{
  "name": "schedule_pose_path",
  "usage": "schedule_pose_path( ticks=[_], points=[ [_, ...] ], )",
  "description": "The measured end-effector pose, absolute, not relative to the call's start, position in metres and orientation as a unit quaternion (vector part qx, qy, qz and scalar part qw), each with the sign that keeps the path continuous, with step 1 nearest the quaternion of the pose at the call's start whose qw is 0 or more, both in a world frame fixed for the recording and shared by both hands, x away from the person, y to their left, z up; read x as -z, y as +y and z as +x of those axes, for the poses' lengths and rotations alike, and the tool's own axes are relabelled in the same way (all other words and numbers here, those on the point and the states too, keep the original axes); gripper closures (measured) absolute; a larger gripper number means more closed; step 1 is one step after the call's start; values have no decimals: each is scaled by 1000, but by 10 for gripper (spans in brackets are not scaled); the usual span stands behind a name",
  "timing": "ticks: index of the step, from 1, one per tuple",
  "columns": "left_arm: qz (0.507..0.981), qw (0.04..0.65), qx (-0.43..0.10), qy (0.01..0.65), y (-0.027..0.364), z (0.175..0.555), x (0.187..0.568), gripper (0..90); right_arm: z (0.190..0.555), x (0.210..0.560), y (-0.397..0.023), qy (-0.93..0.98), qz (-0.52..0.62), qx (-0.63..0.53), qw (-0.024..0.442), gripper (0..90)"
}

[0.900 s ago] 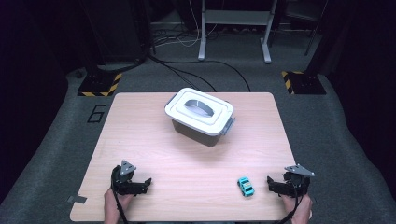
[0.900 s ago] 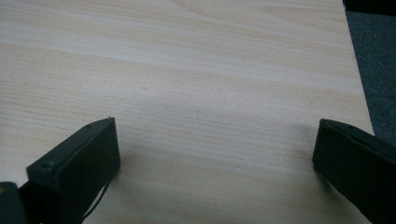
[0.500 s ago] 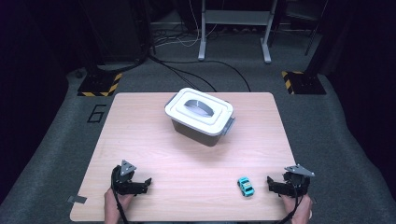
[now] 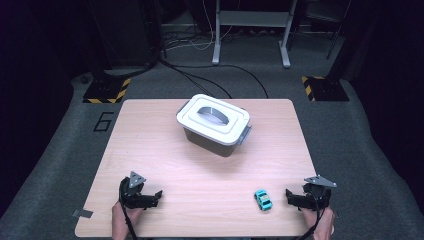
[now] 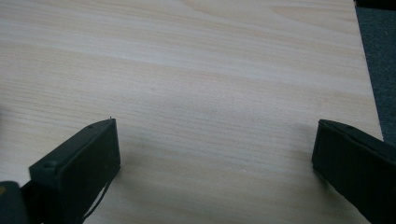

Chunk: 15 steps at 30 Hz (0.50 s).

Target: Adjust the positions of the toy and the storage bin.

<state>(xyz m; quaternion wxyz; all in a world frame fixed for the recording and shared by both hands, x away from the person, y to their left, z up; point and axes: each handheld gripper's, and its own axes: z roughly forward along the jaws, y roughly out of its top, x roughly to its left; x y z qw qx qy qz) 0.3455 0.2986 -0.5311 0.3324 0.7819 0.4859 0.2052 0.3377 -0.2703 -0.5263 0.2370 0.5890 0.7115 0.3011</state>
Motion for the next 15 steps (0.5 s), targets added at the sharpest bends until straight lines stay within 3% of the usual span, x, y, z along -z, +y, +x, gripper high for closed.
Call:
schedule_pose_path(
  ticks=[15],
  points=[
    [782,332,-205,485,299,346,531,17,316,486,-227,728,550,-345,219,5]
  ],
)
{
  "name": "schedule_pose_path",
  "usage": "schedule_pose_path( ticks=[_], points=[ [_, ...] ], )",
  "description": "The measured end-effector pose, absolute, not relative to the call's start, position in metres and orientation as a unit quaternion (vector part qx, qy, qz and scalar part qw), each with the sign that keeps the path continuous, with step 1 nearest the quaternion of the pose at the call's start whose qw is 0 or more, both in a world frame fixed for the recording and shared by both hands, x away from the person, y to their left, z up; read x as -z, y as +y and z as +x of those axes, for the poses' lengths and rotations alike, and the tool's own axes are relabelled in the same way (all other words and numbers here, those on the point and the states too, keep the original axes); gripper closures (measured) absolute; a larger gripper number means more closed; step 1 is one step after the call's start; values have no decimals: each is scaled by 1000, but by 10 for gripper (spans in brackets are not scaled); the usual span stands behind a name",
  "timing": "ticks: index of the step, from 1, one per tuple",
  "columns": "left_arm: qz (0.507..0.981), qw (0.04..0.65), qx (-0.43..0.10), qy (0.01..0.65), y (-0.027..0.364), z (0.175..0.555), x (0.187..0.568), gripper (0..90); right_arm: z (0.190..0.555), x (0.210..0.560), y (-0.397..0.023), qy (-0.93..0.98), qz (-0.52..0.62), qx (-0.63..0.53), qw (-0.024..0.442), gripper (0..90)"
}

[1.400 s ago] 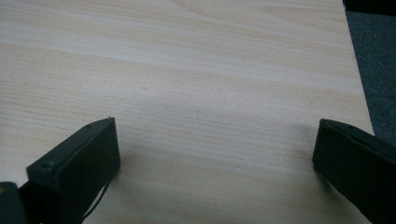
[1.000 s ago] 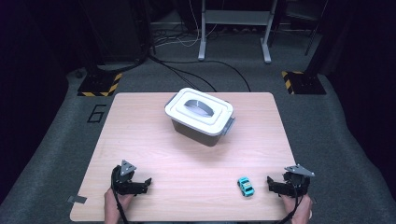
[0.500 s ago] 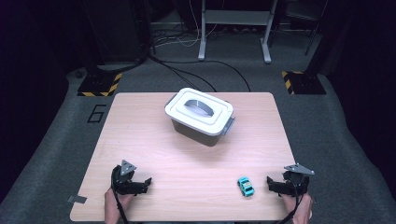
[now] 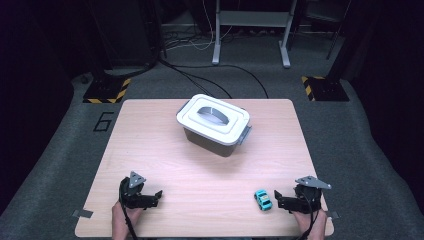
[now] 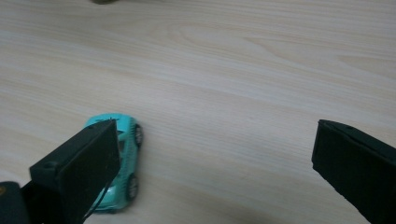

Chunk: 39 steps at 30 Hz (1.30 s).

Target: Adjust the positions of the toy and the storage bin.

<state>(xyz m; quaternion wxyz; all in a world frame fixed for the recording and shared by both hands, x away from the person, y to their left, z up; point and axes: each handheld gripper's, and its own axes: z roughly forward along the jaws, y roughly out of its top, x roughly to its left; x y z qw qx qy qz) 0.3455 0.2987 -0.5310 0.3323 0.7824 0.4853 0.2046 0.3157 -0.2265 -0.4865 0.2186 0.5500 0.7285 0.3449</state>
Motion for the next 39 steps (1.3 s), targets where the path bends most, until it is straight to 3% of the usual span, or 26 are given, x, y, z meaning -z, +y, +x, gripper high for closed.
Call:
schedule_pose_path(
  ticks=[11,19,24,26,28,32,34,39],
  points=[
    [782,333,-205,486,299,346,531,17,306,481,-197,753,524,-345,199,45],
    [782,333,-205,486,299,346,531,17,305,486,-178,769,510,-340,184,227],
    [782,333,-205,486,299,346,531,17,305,492,-167,774,512,-328,179,425],
    [782,332,-205,485,299,346,531,17,305,493,-167,773,513,-326,181,454],
    [782,332,-205,485,299,346,531,17,305,494,-166,774,515,-320,181,559],
    [782,332,-205,485,299,346,531,17,305,494,-165,771,521,-319,179,548],
    [782,333,-205,486,299,346,531,18,306,495,-164,771,524,-315,176,493],
    [782,333,-205,486,299,346,531,18,308,499,-164,774,523,-311,172,534]
  ],
)
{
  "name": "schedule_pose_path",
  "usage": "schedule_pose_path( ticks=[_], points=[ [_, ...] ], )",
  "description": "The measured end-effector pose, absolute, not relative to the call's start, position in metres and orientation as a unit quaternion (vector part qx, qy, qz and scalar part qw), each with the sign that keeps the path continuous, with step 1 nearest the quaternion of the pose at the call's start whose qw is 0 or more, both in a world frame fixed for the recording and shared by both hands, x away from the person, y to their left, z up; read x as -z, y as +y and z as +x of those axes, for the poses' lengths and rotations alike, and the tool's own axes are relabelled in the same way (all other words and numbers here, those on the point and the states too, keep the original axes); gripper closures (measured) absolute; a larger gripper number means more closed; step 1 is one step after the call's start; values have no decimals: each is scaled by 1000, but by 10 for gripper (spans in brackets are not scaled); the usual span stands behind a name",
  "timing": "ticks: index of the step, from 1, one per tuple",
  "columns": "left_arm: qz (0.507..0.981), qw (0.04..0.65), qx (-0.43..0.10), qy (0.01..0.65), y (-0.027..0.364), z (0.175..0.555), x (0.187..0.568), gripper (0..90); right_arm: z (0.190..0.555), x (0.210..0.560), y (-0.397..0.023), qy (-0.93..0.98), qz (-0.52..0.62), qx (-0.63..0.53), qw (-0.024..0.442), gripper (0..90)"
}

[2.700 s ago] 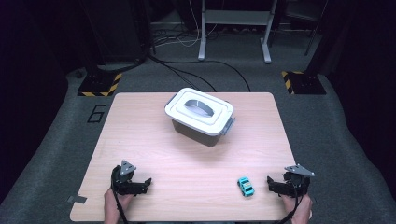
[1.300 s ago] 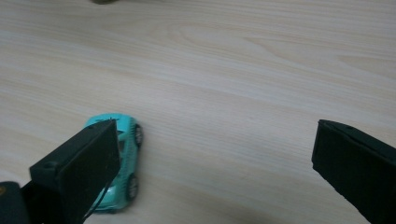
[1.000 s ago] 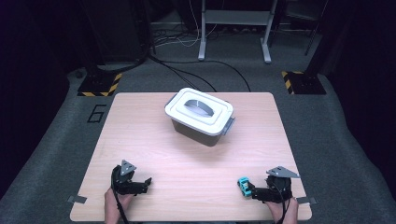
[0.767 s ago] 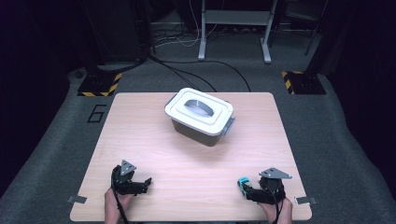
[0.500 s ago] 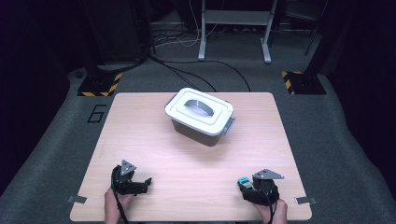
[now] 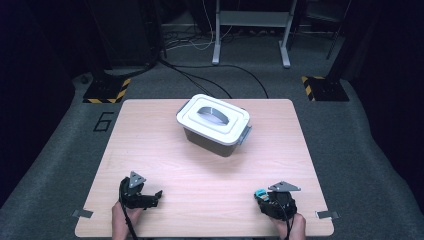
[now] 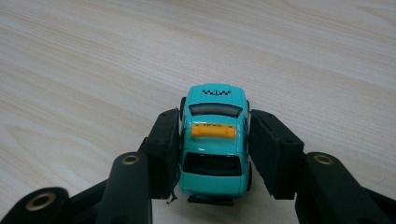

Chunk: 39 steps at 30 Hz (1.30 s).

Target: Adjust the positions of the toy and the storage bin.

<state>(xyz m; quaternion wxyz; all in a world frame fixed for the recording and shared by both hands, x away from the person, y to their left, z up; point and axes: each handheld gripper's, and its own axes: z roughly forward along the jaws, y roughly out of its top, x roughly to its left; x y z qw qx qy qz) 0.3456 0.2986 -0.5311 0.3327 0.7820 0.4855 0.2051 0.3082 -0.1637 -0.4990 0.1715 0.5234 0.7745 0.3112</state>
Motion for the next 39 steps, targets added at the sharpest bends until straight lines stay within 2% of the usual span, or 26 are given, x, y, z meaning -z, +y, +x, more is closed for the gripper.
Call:
schedule_pose_path(
  ticks=[11,12,13,16,22,23,27,32,34,39],
  points=[
    [782,333,-205,485,299,346,531,18,308,497,-166,776,517,-316,173,545],
    [782,333,-205,486,299,346,531,18,307,496,-165,774,520,-318,172,552],
    [782,332,-205,486,299,345,531,18,306,494,-167,772,513,-330,179,613],
    [782,332,-206,486,299,345,531,18,305,487,-168,770,512,-334,184,627],
    [782,332,-206,485,299,345,531,19,310,489,-166,772,513,-330,178,590],
    [782,332,-206,486,299,345,531,18,312,493,-165,775,513,-325,176,501],
    [782,332,-206,486,299,345,531,19,318,502,-161,776,519,-312,174,449],
    [782,332,-206,486,299,345,531,19,323,510,-160,781,523,-301,164,479],
    [782,332,-206,486,298,345,531,18,322,509,-159,782,520,-301,166,521],
    [782,332,-206,485,299,345,531,19,320,507,-157,784,514,-304,167,523]
  ],
)
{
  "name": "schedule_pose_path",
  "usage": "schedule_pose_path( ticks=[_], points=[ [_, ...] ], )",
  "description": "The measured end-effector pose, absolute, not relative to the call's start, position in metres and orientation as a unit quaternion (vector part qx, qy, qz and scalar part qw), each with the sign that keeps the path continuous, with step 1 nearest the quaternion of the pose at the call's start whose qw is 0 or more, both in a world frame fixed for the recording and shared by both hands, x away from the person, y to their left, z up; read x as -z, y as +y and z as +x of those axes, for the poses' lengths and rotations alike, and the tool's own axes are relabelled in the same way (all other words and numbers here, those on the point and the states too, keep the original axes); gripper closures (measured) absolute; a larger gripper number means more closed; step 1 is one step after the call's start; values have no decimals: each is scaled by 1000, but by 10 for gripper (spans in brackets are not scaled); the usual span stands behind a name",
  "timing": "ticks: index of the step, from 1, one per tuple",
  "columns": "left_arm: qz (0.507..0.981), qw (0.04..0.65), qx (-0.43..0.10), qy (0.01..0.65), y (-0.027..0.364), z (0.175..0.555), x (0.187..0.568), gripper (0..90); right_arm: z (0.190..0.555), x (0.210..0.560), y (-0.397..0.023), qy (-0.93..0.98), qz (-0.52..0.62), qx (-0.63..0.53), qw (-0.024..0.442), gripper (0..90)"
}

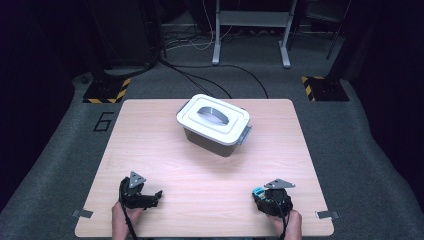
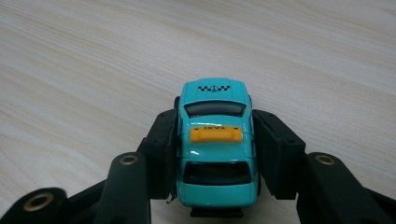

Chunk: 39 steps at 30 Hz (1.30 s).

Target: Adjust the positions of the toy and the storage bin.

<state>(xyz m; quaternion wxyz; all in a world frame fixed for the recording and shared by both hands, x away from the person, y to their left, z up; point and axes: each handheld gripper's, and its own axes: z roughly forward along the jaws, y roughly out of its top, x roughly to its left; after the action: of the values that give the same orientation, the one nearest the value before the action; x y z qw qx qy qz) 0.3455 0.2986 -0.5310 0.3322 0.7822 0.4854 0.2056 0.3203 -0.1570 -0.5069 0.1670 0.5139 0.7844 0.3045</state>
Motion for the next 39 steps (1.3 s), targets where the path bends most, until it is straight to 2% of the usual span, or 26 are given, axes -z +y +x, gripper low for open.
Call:
schedule_pose_path(
  ticks=[13,39],
  points=[
    [782,332,-206,486,299,345,531,19,328,488,-135,802,477,-315,175,522],
    [782,332,-206,485,299,345,531,19,352,477,-63,836,400,-346,144,522]
  ],
)
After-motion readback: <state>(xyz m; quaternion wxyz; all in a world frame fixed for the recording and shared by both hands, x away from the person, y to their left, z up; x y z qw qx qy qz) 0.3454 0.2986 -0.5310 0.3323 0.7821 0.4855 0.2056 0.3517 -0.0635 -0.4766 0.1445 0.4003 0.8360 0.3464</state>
